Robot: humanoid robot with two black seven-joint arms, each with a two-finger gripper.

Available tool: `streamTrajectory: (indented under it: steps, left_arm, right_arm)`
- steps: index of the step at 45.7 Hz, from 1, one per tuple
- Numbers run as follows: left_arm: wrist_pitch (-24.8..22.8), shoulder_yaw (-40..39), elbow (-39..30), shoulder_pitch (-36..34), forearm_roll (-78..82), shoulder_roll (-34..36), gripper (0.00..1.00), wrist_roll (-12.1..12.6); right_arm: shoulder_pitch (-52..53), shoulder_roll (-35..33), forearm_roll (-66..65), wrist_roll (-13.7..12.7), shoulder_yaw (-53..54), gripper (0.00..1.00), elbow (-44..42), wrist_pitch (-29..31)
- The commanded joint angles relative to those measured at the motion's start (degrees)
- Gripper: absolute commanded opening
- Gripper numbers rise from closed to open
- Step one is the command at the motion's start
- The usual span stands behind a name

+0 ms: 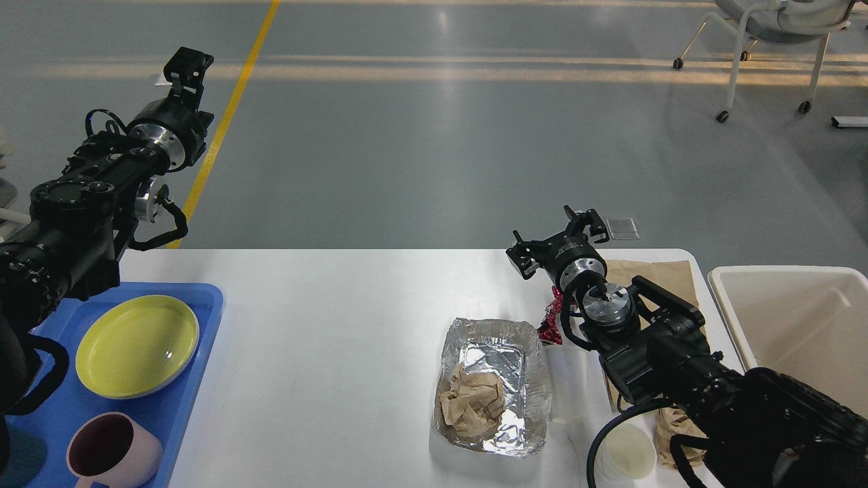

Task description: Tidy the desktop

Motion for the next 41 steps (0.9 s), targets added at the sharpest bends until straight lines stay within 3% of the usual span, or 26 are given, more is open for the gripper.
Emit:
streamTrajectory:
  steps: [1,16,41]
  left_arm:
    - [0.45,-2.65,0.22,1.02,-0.23,0.43,0.97,-0.57]
    - [0.36,-12.76,1.72,2.16,-0.23,2.54,0.97,-0.75]
    - [0.36,-16.54,1.72,4.27,-0.14,-0.27,0.97,-0.66]
  right_arm:
    - [-0.05,0.00,0.00,-0.06,0.02,1.00,0.00,0.00]
    - [0.04,0.00,0.00,-0.06,0.02,1.00,0.00,0.00]
    - [-0.05,0.00,0.00,-0.06,-0.07,1.00,0.00,0.00]
